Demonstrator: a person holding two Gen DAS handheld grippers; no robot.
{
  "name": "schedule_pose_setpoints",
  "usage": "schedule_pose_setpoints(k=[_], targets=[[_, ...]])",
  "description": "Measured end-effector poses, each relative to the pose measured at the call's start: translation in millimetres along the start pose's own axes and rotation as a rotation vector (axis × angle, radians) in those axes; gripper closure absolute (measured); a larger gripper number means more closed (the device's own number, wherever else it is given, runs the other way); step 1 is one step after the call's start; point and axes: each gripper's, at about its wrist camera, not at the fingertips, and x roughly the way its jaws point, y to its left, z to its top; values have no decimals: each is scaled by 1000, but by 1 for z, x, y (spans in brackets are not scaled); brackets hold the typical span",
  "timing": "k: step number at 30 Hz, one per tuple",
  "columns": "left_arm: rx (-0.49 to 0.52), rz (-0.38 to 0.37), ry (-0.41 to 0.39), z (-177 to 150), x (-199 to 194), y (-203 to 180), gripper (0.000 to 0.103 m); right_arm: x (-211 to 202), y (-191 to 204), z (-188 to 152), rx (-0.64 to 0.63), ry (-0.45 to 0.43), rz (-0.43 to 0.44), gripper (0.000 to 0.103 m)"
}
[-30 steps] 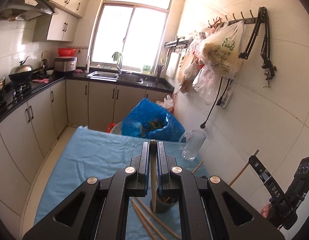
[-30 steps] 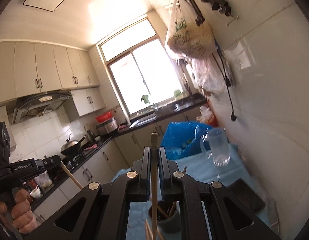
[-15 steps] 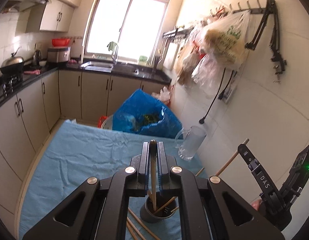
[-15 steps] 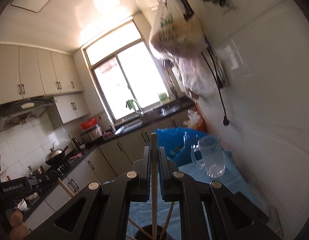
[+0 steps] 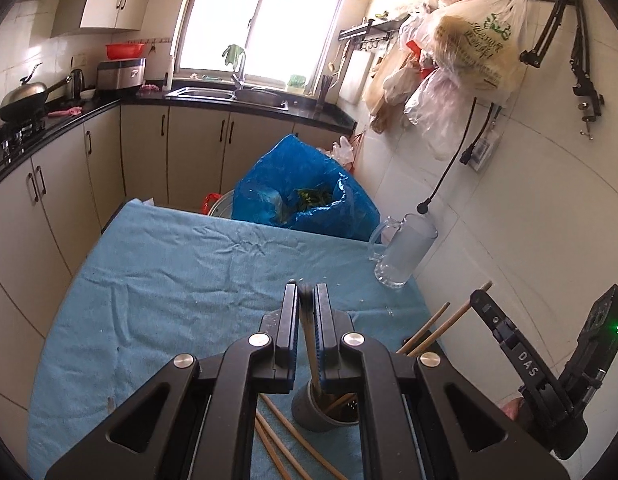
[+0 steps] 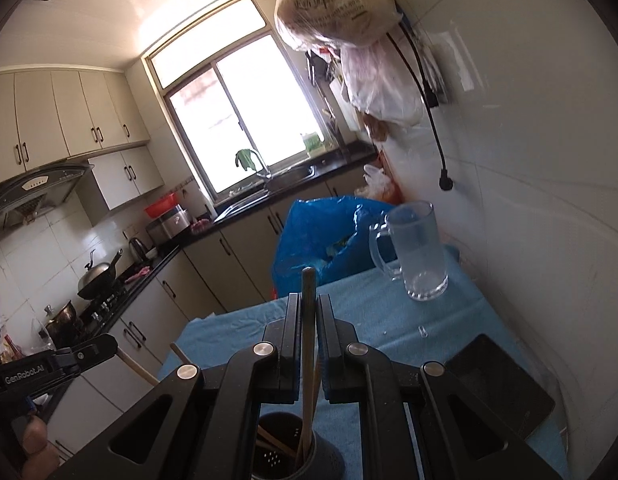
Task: Organize utensils
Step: 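Lower the held chopsticks into the black cup and open both tools, then move both open tools back over the loose chopsticks on the towel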
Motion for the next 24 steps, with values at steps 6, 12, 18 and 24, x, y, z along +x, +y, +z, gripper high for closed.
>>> schedule_pose_setpoints(k=[6, 12, 18, 24], targets=[[-27, -6, -24, 3, -15, 6, 75, -16, 2, 5, -5, -22, 11, 85], [-31, -3, -85, -1, -60, 14, 73, -55, 5, 4, 4, -59, 36, 83], [-34, 62, -115, -36, -108, 44, 67, -89, 20, -24, -38, -19, 84, 77], [-97, 110, -45, -85, -128, 91, 67, -102, 46, -61, -97, 77, 116, 77]])
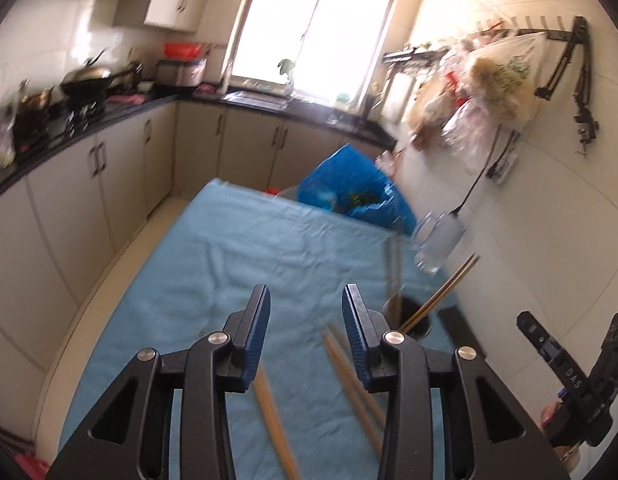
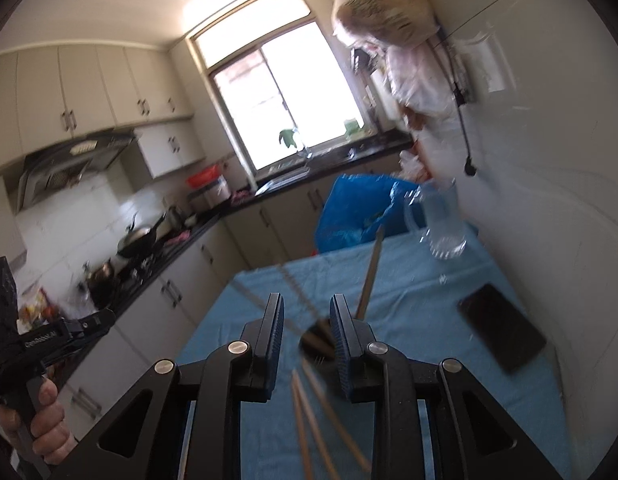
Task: Organize utensils
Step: 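Move both open tools back over the loose chopsticks on the towel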
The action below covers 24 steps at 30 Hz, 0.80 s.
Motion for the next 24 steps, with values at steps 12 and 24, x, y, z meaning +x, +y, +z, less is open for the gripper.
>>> schedule_pose_setpoints(k=[12, 24], targets=[[-116, 78, 184, -56, 28, 81, 67, 22, 39, -46, -93, 163, 19, 77], [-163, 75, 295, -70, 74, 99, 67, 96, 21, -115, -101, 503, 57, 77]])
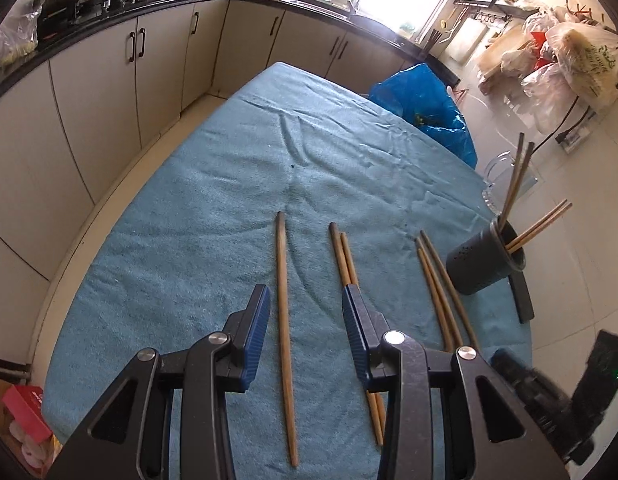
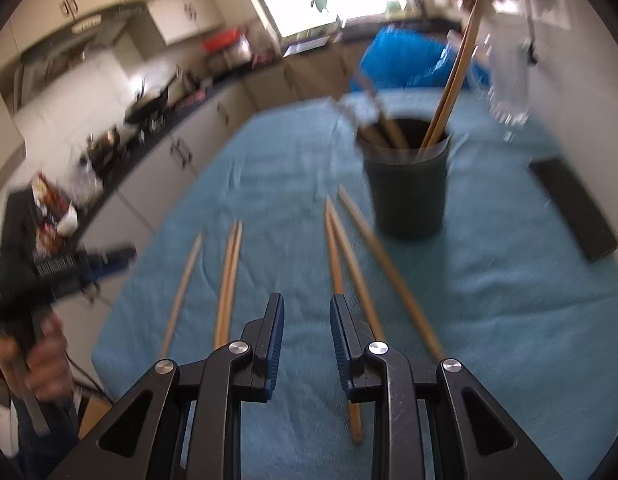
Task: Organize utensils
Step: 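Move both open tools back over the loose chopsticks on the towel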
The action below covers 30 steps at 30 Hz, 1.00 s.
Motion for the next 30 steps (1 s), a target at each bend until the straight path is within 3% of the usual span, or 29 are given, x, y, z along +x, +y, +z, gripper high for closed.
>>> schedule_pose_setpoints(k=[3, 9, 13, 19, 30], targets=[[-4, 6, 16, 2, 11, 2, 67, 22, -4, -7, -8, 71, -15, 77], [-4, 18, 63, 5, 34, 1, 67, 43, -14, -11, -6, 118, -81, 77], [8, 30, 79, 10, 47, -4, 70, 56, -11, -18, -12, 170, -57, 81], [29, 29, 129, 21, 76, -18, 84, 55, 6, -27, -89, 189, 8, 81], [40, 97, 187, 62, 137, -46, 86, 46, -20, -21, -22, 150, -2, 81]])
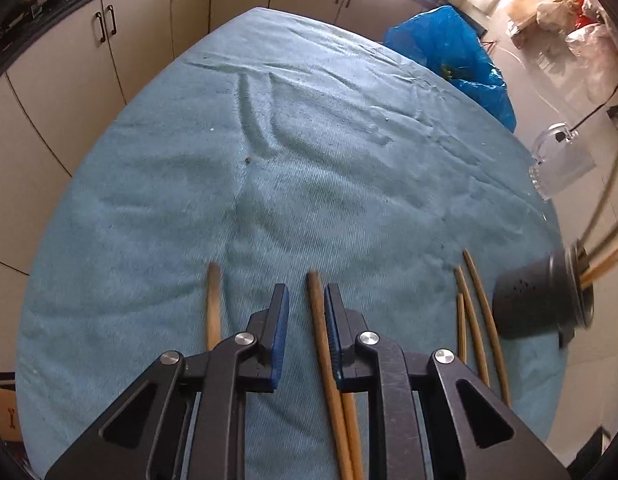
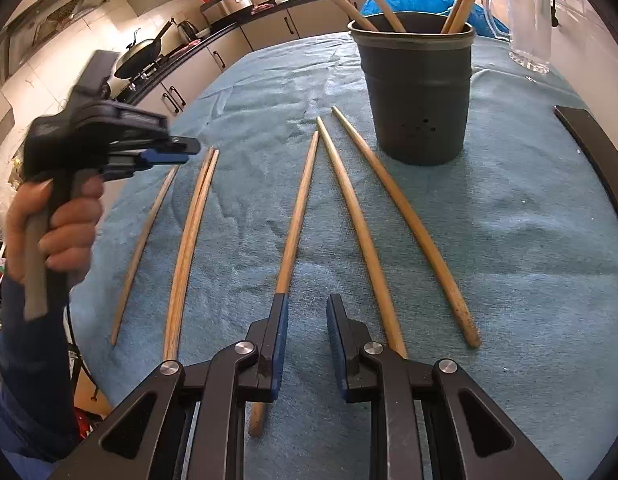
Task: Organize utensils
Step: 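Move both open tools back over the loose chopsticks on the towel, then close the right tool on one chopstick while the left tool grasps another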
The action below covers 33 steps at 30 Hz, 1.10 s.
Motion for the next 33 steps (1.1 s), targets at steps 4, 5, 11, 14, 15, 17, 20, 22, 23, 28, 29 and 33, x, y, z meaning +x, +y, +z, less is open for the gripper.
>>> schedule_pose_setpoints(k=[4, 5, 11, 14, 15, 17, 20, 22, 23, 28, 29, 33], targets=[[5, 6, 27, 4, 13, -4, 86, -7, -5, -1, 2, -13, -2, 81], [11, 22, 15, 5, 15, -6, 90, -9, -5, 0, 3, -15, -4, 81], [10, 45, 9, -1, 10, 3, 95, -11, -6, 11, 7, -20, -24, 81], [5, 35, 9, -18, 1, 13, 95, -8, -3, 25, 9, -28, -50, 81], [6, 29, 7, -23, -1, 15, 95, -6, -1, 31, 10, -27, -56, 81], [7, 19, 7, -30, -5, 19, 95, 0, 3, 44, 8, -21, -58, 81], [11, 7, 9, -34, -7, 22, 95, 16, 14, 67, -9, -3, -75, 81], [13, -5, 10, -34, -8, 24, 95, 31, 21, 82, -21, 12, -122, 81], [12, -13, 10, -35, -9, 25, 95, 37, 22, 87, -25, 25, -137, 81], [25, -32, 2, -36, -9, 26, 95, 63, 23, 102, -30, 80, -208, 81], [28, -32, 0, -36, -9, 26, 95, 66, 22, 103, -34, 87, -216, 81], [29, -34, -6, -36, -8, 25, 95, 76, 28, 111, -65, 106, -265, 83]])
